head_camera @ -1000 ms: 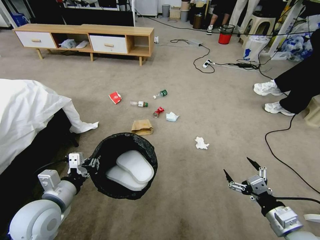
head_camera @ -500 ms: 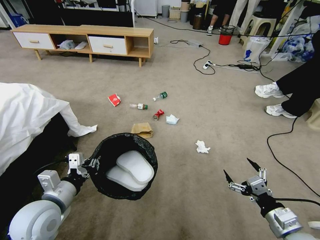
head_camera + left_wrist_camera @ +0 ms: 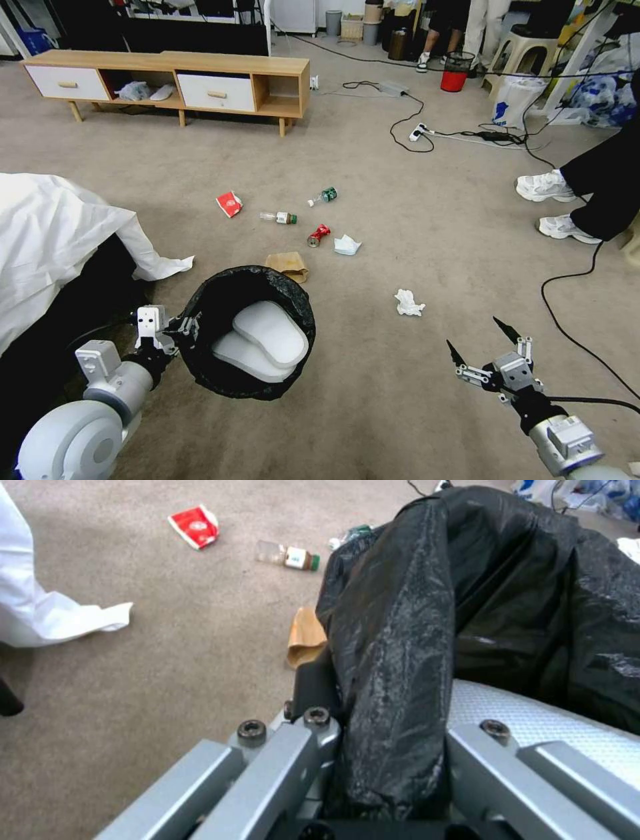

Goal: Pick up the trash bin and place the garbage on the floor into it.

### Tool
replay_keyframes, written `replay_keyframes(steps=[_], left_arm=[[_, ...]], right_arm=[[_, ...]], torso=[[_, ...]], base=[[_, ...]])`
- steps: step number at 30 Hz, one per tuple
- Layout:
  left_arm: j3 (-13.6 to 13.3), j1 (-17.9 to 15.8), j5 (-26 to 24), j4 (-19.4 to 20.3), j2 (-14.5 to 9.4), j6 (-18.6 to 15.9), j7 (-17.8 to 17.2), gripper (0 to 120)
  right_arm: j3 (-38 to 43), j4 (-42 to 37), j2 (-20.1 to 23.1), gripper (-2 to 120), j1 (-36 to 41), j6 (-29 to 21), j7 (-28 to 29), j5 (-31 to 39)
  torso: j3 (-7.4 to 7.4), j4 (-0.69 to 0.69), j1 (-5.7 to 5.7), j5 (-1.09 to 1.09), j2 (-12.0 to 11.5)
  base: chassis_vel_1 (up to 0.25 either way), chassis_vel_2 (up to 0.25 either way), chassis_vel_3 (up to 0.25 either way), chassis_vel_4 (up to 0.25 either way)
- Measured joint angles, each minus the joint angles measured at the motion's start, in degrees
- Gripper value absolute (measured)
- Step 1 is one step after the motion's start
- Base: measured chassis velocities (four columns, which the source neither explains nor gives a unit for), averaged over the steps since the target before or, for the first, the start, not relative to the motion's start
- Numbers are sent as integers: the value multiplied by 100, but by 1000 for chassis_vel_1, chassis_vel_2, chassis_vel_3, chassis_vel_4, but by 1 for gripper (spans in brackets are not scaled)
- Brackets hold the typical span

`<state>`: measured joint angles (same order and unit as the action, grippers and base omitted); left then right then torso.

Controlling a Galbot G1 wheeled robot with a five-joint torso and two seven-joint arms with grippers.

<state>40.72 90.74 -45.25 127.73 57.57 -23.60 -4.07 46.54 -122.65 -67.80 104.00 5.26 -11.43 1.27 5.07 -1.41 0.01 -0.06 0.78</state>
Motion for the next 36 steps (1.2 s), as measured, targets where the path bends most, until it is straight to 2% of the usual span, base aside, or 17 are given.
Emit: replay_keyframes(steps=[36], left_arm=[[-23,-22,-30,-2,-34,4,4,0]], right_arm=[[-86,93,56,100,-42,-80,65,119]], torso=[[0,0,0,0,0]], base=[[-65,63,72,-67]])
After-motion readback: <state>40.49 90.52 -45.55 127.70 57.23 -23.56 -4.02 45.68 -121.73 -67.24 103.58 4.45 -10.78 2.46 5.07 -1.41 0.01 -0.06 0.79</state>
